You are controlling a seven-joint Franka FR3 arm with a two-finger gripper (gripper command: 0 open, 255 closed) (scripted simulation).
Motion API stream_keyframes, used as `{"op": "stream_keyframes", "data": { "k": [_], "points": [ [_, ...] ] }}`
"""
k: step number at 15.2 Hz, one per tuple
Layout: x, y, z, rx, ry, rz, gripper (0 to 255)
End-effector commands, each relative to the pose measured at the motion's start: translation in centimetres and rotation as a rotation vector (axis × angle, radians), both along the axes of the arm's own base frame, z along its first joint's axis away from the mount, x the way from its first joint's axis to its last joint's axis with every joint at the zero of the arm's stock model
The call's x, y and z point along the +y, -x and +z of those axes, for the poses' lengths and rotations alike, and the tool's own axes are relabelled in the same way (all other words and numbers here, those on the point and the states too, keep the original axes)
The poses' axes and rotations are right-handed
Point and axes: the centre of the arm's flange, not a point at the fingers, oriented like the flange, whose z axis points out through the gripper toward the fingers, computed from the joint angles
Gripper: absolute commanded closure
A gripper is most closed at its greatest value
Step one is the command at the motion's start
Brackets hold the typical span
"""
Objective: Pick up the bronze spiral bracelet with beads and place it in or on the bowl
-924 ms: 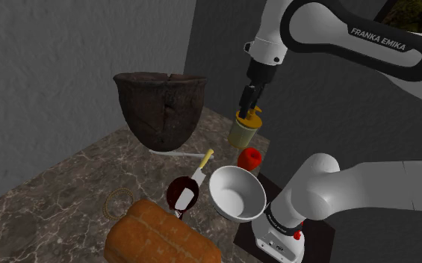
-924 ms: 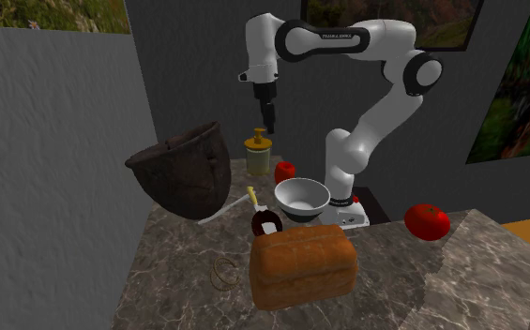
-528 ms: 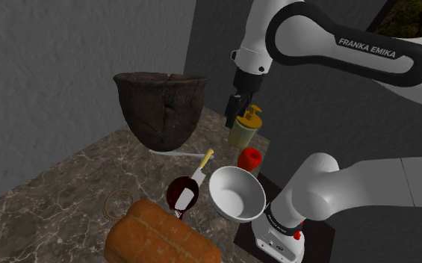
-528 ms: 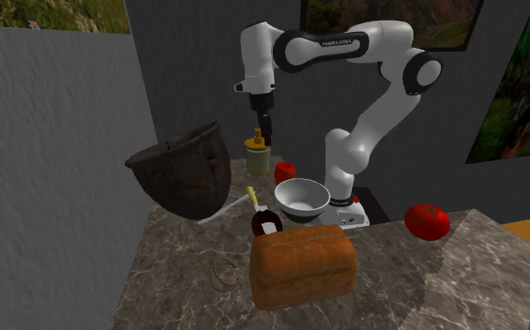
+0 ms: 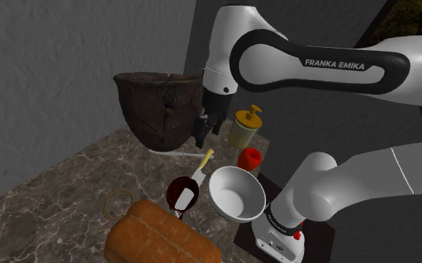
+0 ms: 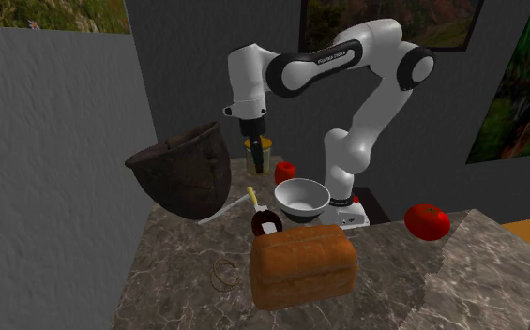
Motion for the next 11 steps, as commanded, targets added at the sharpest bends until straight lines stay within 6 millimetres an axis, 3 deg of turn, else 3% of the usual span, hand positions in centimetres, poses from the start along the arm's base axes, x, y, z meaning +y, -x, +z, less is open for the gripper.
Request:
{"op": "stream_keyframes", "data": {
  "k": [1, 11],
  "points": [
    [2.1, -0.7, -1.4, 0.003, -0.003, -0.008, 0],
    [13.1, -4.0, -7.7, 0.018, -0.013, -0.041, 0]
  ]
}}
